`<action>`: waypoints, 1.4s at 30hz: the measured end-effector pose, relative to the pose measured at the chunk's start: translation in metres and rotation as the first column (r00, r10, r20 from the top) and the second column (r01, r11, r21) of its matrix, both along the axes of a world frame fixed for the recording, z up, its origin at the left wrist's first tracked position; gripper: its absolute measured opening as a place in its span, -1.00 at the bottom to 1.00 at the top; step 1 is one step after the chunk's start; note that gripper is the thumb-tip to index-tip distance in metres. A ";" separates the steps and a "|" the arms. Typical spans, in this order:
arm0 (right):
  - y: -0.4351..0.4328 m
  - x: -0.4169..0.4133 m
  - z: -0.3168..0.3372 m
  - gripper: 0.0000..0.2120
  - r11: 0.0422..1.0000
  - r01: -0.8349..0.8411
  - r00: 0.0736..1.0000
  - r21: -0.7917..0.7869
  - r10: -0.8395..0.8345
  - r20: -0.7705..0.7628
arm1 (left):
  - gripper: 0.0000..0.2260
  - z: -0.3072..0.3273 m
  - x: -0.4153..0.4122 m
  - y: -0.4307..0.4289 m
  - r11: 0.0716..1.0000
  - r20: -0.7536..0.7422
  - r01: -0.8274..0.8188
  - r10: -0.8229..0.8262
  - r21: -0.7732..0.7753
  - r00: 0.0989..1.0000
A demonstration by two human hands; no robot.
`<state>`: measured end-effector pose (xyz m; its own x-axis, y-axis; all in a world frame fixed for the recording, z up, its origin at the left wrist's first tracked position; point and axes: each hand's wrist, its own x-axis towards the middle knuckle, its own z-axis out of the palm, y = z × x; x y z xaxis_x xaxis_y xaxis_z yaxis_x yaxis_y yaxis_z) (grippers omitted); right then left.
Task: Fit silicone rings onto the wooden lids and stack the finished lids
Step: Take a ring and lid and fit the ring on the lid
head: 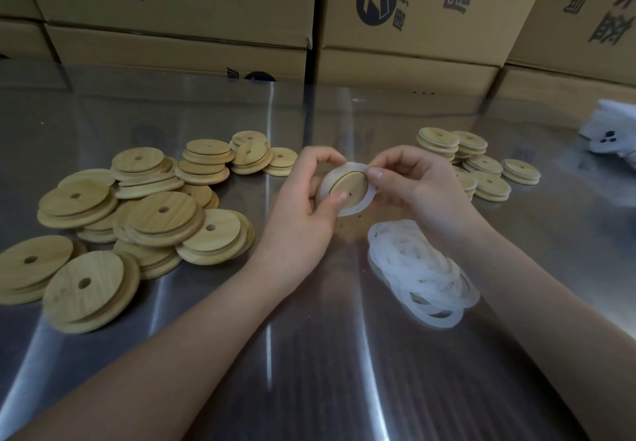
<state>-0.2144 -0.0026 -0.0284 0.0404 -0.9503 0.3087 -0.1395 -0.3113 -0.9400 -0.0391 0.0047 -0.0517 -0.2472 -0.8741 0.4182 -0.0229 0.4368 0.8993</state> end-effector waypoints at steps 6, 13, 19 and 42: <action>0.000 0.001 -0.001 -0.90 1.000 0.002 1.000 -0.013 -0.002 -0.017 | -0.73 0.002 0.000 0.001 0.997 0.020 -0.043 0.045 -0.068 0.999; 0.002 0.005 -0.001 -0.85 0.999 -0.026 0.999 -0.021 0.026 -0.027 | -0.88 0.002 0.000 0.001 0.994 -0.002 -0.080 0.080 -0.076 0.997; 0.002 0.005 -0.001 -0.84 0.998 -0.051 0.998 -0.024 0.050 -0.026 | -0.87 0.003 -0.001 0.001 0.992 -0.026 -0.104 0.103 -0.072 0.994; 0.000 0.002 0.000 -0.87 0.998 -0.065 0.998 0.004 0.065 -0.020 | -0.83 0.002 -0.002 -0.001 0.988 -0.170 -0.120 0.136 0.100 0.976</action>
<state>-0.2128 -0.0022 -0.0283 0.1084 -0.9465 0.3039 -0.1384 -0.3171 -0.9383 -0.0410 0.0037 -0.0493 -0.0605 -0.9292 0.3646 0.0882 0.3589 0.9292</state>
